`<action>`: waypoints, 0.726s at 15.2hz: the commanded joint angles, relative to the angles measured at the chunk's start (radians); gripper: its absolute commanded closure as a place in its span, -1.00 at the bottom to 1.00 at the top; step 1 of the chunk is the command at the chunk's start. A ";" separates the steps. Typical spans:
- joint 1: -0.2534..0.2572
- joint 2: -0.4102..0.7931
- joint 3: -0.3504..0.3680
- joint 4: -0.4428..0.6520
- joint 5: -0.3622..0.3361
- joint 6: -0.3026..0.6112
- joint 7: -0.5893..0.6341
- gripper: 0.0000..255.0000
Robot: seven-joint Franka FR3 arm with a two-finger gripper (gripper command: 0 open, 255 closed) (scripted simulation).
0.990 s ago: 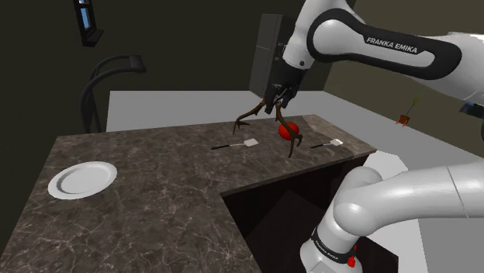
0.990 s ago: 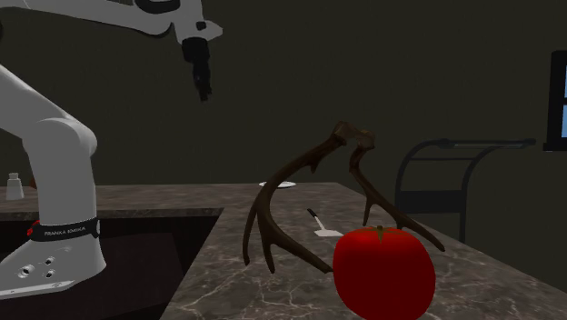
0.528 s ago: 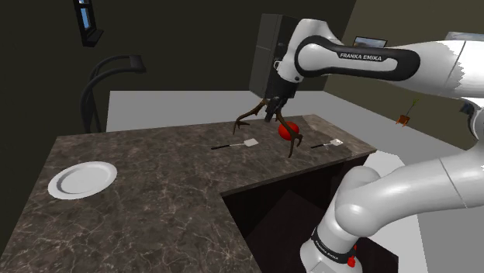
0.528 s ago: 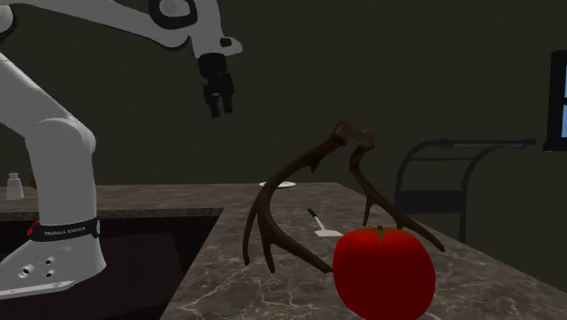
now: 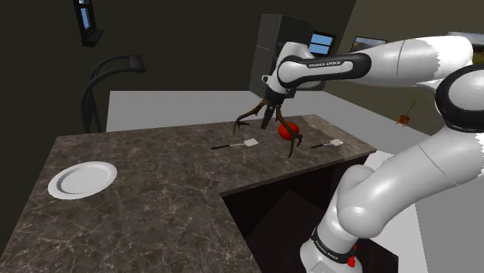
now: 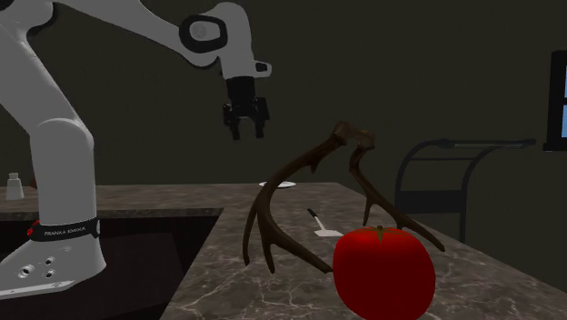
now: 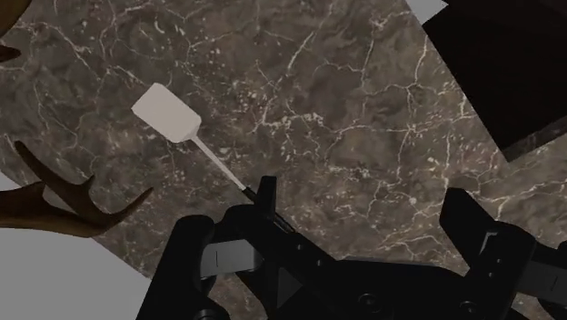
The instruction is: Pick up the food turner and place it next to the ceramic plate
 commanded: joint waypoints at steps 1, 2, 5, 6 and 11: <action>0.028 0.078 -0.053 0.031 0.017 0.040 -0.108 -1.00; 0.043 0.119 -0.078 0.046 0.031 0.060 -0.161 -1.00; 0.086 0.250 -0.150 0.103 0.093 0.110 -0.330 -1.00; 0.099 0.297 -0.170 0.125 0.121 0.124 -0.389 -1.00; 0.119 0.550 -0.223 0.259 0.304 0.162 -0.699 -1.00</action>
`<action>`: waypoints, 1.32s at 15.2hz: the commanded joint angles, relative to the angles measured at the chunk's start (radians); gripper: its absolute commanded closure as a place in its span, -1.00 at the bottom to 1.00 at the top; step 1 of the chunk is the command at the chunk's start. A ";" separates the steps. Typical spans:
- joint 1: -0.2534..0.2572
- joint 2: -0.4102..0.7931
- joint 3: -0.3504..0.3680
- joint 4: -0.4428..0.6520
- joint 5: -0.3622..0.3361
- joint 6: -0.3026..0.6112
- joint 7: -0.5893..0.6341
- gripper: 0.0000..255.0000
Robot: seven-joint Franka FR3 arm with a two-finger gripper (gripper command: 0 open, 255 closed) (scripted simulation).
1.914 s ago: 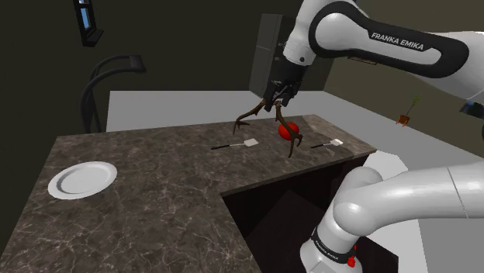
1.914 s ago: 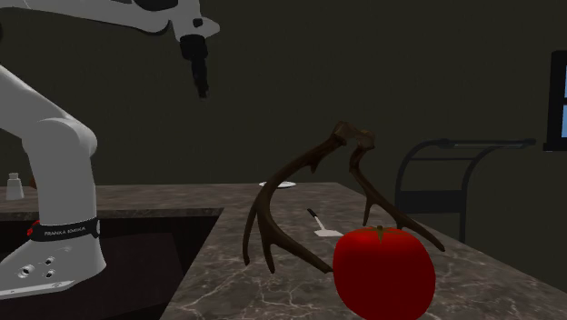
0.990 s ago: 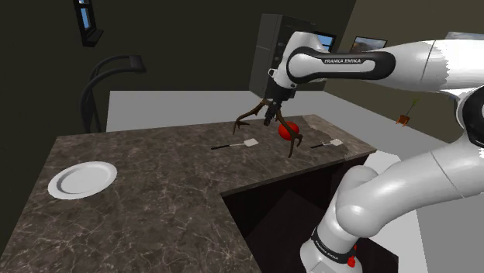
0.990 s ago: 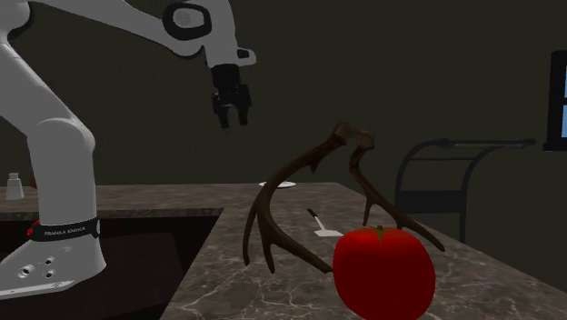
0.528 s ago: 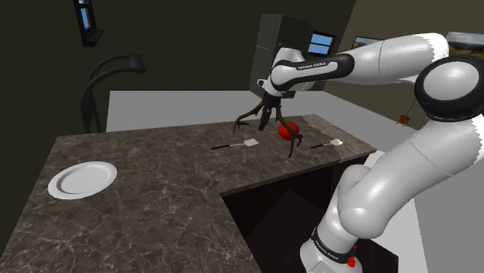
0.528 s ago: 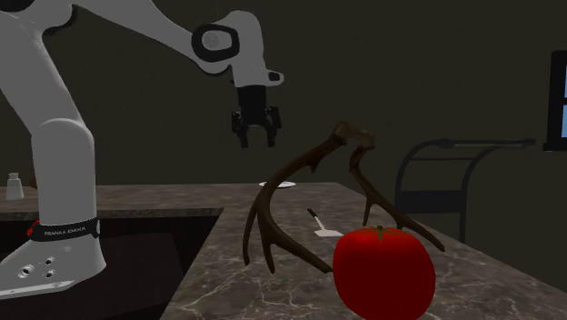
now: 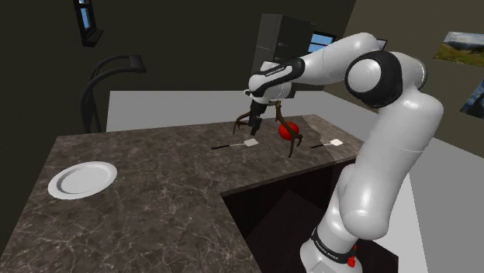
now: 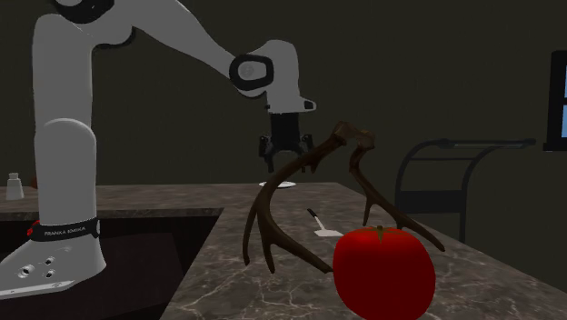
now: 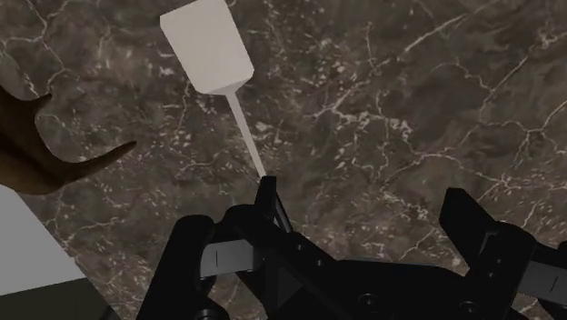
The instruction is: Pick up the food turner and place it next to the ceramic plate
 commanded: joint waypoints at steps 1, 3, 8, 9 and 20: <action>-0.009 0.104 -0.004 0.055 0.079 0.011 -0.131 -1.00; -0.034 0.203 0.014 0.121 0.146 0.008 -0.239 -1.00; -0.121 0.426 0.092 0.306 0.254 -0.014 -0.451 -1.00; -0.137 0.467 0.109 0.346 0.266 -0.020 -0.484 -1.00; -0.157 0.539 0.142 0.340 0.308 0.050 -0.517 -1.00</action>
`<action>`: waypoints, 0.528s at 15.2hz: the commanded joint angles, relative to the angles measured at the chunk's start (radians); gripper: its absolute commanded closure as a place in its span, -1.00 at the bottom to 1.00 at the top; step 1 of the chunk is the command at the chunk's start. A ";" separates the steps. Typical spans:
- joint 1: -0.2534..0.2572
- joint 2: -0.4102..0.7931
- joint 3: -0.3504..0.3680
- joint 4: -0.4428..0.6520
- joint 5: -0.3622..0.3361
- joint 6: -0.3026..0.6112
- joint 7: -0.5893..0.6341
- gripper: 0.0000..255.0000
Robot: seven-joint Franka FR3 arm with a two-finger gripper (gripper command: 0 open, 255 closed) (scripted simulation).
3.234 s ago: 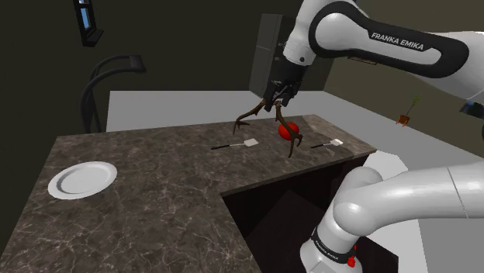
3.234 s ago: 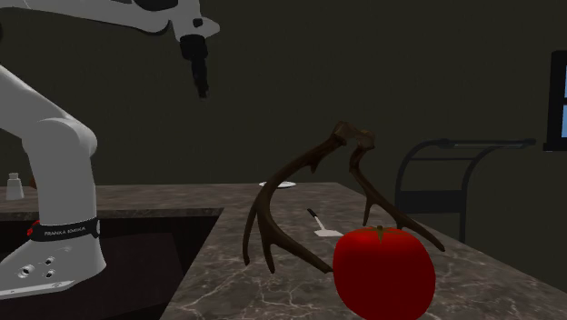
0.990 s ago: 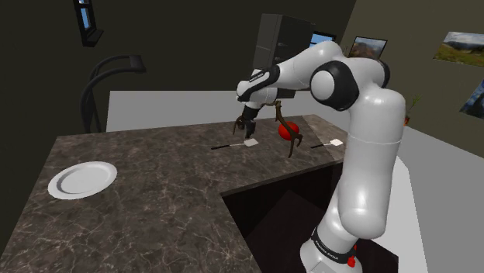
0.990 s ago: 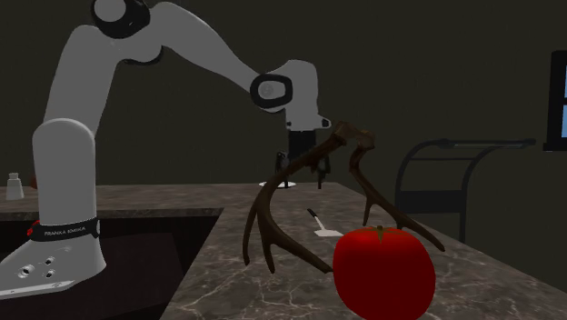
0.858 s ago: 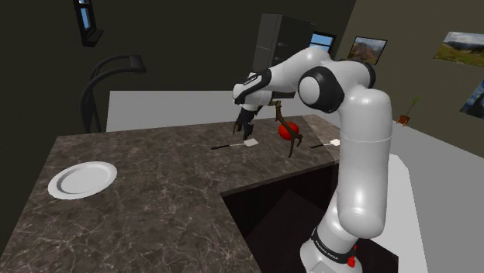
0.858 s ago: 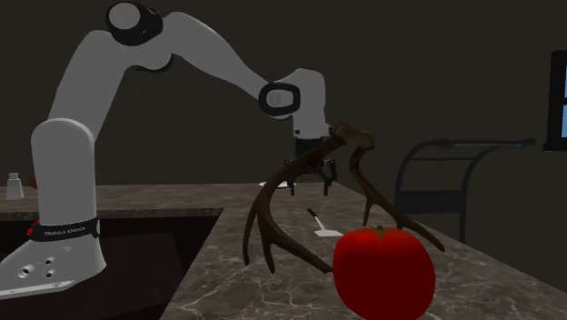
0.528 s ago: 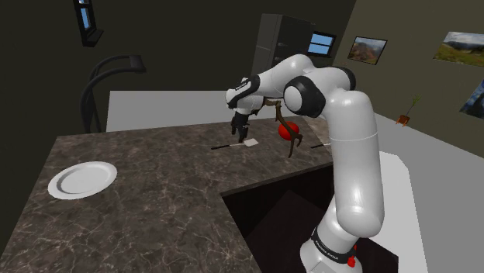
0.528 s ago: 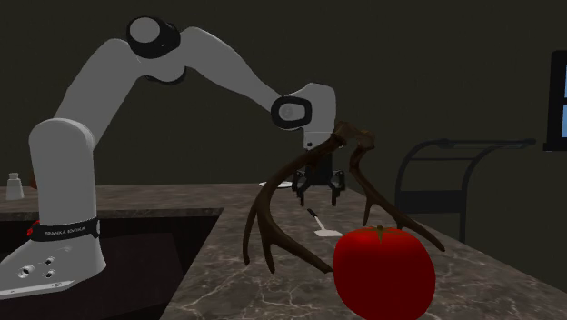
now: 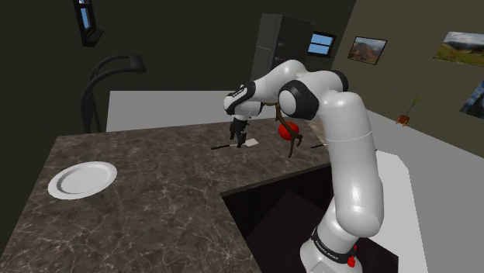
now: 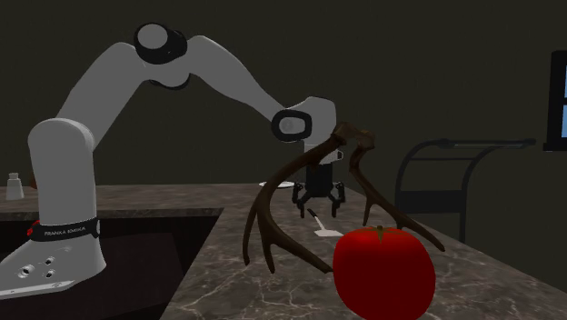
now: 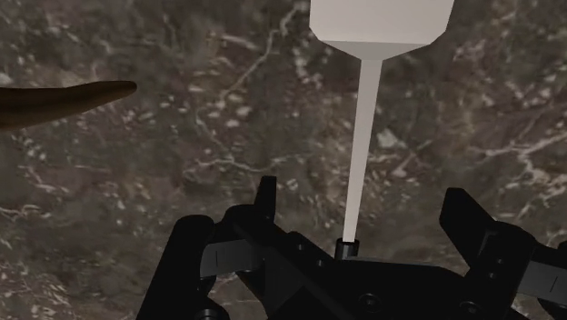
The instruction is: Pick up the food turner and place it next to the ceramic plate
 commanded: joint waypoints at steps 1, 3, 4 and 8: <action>-0.001 0.002 0.001 0.001 0.001 0.001 0.000 -1.00; -0.001 0.002 0.001 0.001 0.001 0.001 0.000 -1.00; -0.001 0.002 0.001 0.001 0.001 0.001 0.000 -1.00; 0.000 0.002 0.001 0.001 0.001 0.001 0.000 1.00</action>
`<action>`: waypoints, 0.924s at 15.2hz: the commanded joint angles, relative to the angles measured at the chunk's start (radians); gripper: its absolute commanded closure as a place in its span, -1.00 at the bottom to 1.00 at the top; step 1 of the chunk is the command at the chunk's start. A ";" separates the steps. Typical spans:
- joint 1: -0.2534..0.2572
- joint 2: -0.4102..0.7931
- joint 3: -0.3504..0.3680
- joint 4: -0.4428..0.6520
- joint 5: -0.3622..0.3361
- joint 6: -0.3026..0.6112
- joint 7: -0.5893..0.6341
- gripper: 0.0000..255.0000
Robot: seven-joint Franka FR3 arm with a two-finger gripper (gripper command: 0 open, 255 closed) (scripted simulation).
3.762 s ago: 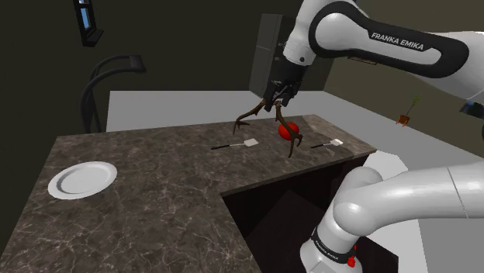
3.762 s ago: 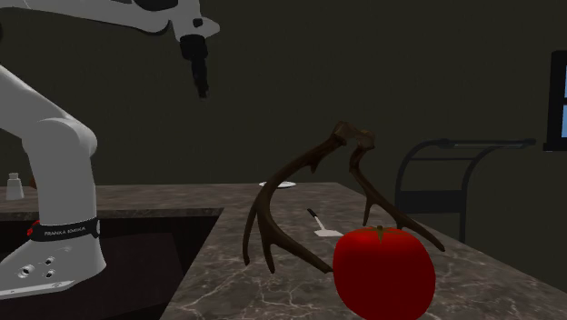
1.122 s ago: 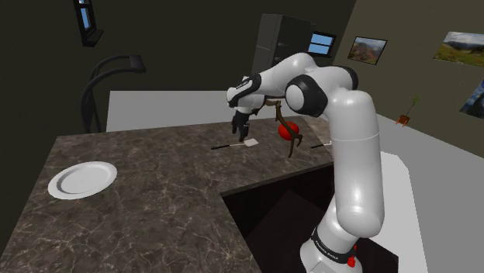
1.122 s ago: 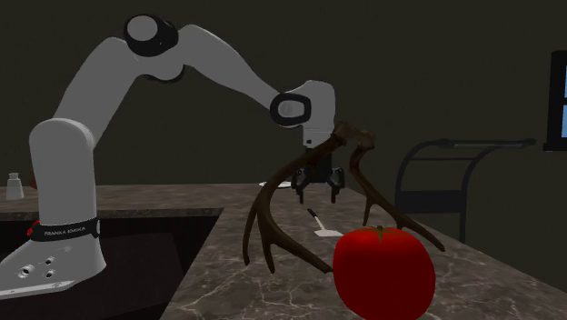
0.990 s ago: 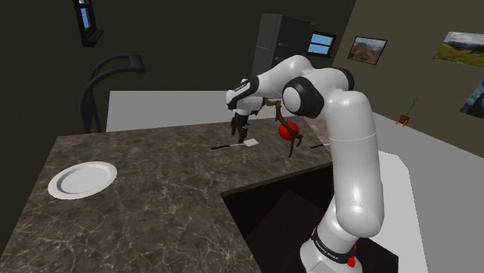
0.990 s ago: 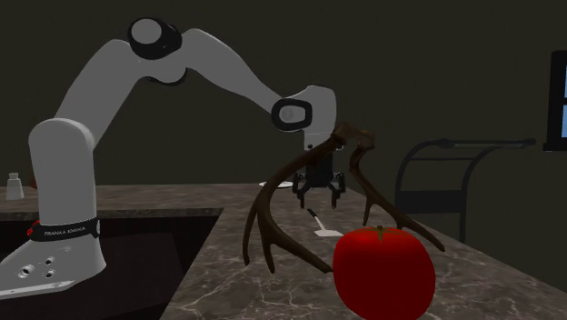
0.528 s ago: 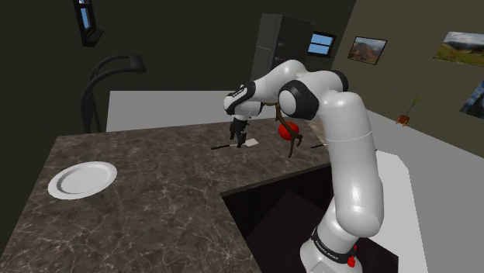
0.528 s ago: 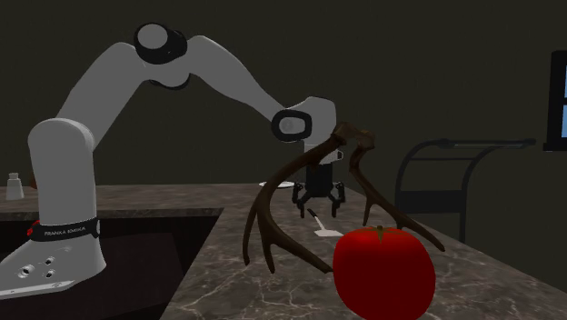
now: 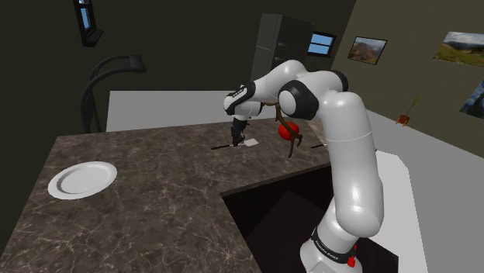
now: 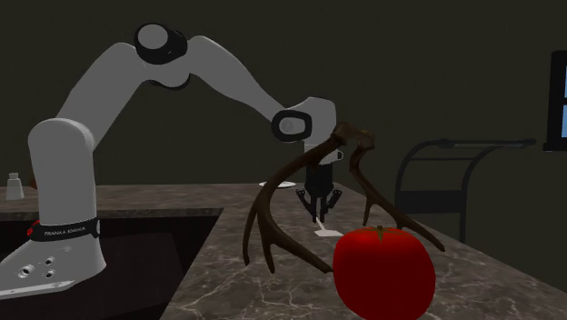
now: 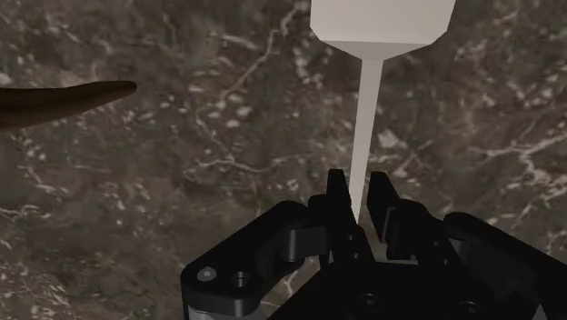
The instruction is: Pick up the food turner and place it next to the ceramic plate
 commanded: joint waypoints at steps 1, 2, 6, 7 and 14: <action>0.000 0.000 0.000 0.000 0.000 0.000 0.000 1.00; 0.000 0.000 0.000 0.000 0.000 0.000 0.000 1.00; 0.000 0.000 0.000 0.000 0.000 0.000 0.000 1.00; 0.000 0.000 0.000 0.000 0.000 0.000 0.000 1.00; 0.016 -0.055 -0.024 0.017 -0.037 -0.065 0.026 1.00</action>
